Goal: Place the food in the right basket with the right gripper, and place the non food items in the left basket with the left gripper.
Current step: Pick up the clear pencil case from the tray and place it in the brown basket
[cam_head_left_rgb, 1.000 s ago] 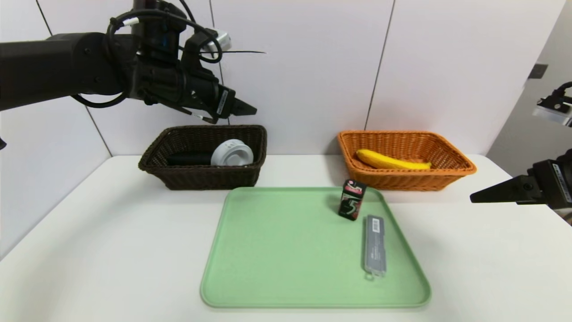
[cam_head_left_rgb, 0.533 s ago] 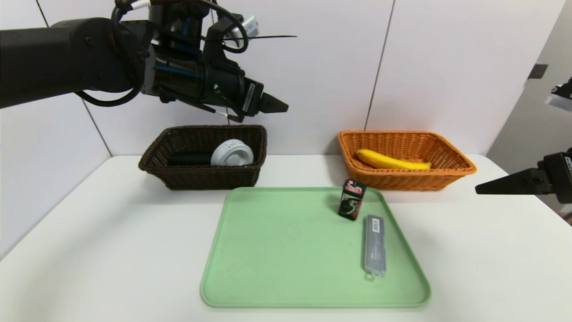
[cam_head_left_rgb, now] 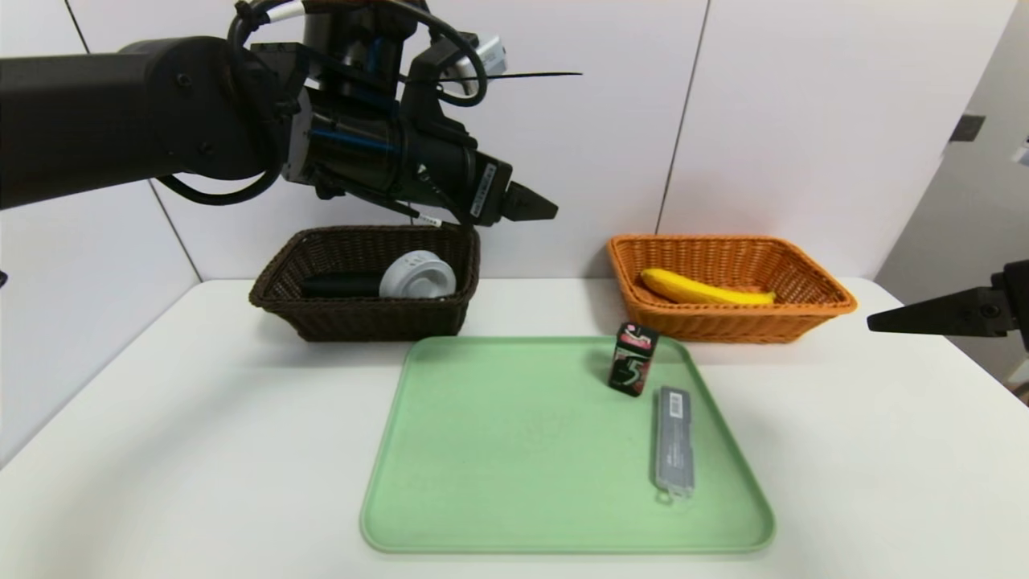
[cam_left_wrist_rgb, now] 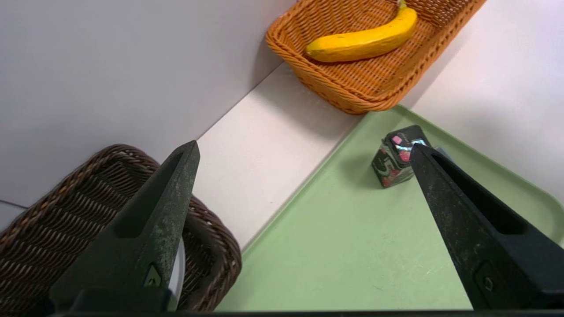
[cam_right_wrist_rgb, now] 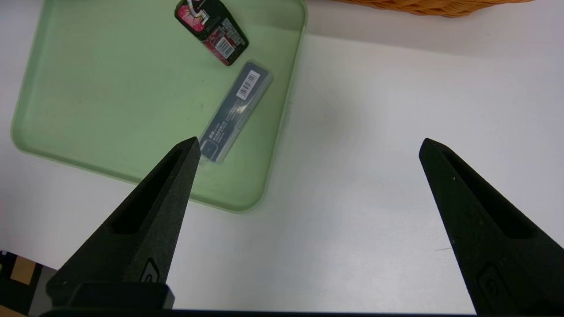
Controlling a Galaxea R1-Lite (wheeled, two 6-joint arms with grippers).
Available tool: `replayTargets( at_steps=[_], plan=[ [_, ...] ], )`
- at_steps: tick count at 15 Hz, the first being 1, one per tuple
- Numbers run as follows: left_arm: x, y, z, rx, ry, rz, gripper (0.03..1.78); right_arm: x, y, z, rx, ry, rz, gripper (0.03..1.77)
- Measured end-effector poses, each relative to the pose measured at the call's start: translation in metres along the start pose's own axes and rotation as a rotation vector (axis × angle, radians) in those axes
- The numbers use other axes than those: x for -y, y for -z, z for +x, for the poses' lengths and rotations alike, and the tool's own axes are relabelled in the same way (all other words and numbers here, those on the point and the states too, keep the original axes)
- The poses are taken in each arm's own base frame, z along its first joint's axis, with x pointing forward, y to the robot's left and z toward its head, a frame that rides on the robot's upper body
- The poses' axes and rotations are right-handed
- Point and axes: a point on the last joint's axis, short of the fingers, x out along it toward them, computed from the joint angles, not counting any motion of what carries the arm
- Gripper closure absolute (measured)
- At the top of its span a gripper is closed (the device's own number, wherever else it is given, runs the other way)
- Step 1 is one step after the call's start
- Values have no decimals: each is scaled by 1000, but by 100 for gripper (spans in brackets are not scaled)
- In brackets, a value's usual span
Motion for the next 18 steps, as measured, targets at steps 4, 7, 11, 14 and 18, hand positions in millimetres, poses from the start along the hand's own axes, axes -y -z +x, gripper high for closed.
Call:
replayTargets(
  at_steps=[4,7,11,14,18],
  plan=[
    [21,4,9,-24,63,9,12,0,2,-1,-1,3,2,9],
    [33,11,15,-54,97,11,12,0,4,0,-7,1,4,9],
    [47,19,17,-91,132,16,12,-1,4,1,-9,-9,-18,9],
    [57,29,11,-113,155,23,12,-10,-3,5,43,-48,-90,9],
    [67,39,2,-101,170,34,12,-18,-4,10,37,-84,-117,9]
  ],
)
